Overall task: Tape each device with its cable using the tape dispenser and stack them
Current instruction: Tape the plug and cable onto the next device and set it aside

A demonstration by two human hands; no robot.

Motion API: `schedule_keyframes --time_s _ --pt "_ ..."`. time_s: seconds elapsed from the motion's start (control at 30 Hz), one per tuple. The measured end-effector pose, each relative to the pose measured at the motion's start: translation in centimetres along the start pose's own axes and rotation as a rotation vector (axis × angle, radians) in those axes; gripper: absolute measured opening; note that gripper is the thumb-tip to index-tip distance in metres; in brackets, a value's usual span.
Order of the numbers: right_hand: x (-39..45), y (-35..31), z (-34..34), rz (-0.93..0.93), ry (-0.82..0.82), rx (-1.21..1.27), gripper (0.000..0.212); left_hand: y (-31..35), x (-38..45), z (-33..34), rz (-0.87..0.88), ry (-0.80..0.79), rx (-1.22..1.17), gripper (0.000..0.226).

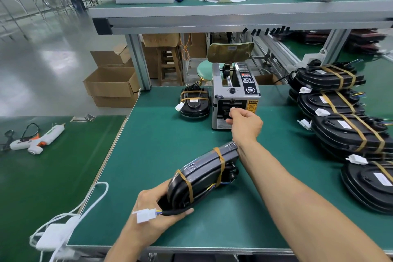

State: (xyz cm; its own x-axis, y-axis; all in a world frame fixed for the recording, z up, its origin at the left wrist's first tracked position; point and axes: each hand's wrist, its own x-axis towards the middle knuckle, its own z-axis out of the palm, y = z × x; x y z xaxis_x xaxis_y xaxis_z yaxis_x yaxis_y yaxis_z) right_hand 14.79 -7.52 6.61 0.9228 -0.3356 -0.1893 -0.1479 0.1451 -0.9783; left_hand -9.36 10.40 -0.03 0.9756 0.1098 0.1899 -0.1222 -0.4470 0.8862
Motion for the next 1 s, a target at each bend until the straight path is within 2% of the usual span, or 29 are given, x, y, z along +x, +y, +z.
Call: schedule_keyframes --time_s 0.23,0.43,0.73,0.83,1.0 --pt "0.2 -0.5 1.3 0.048 0.05 0.065 0.017 -0.1 0.0 0.1 -0.038 -0.006 -0.04 0.048" --pt "0.4 -1.0 1.6 0.114 0.084 0.098 0.015 0.1 -0.1 0.0 -0.033 -0.002 -0.019 0.048" --pt "0.1 -1.3 1.7 0.101 0.101 0.062 0.014 0.3 0.0 0.1 -0.033 -0.001 -0.027 0.045" --pt "-0.3 -1.4 1.3 0.067 0.004 -0.004 0.017 0.3 0.0 0.1 -0.015 0.002 -0.013 0.047" --pt "-1.3 -0.2 -1.2 -0.002 -0.297 -0.098 0.014 0.3 0.0 0.0 -0.023 -0.005 -0.017 0.047"
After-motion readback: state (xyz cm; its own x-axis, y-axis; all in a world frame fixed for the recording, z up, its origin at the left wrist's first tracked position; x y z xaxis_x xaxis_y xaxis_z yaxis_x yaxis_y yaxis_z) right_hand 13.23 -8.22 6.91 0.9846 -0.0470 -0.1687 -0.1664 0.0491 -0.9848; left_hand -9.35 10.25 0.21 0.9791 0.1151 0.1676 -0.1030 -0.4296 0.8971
